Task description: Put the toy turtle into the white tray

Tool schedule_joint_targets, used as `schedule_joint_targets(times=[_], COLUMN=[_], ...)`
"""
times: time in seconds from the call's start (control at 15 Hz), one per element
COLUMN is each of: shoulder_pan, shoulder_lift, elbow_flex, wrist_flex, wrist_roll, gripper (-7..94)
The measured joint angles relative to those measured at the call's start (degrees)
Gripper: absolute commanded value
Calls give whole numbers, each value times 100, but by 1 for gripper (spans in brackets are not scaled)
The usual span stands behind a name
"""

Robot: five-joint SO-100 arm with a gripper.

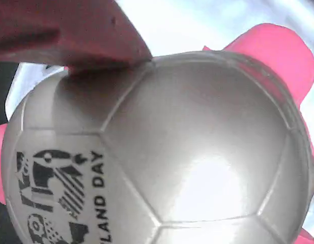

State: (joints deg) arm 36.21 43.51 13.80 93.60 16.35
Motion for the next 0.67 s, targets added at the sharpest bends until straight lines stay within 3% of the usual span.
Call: schedule_joint_targets(times=[0.33,0.67], shoulder_pan=[35,-9], shoulder_lift=[-1556,-1846], elbow_flex=[-1002,-1046], wrist_flex=[-53,-53], wrist_roll=[229,229], gripper=[-1,0])
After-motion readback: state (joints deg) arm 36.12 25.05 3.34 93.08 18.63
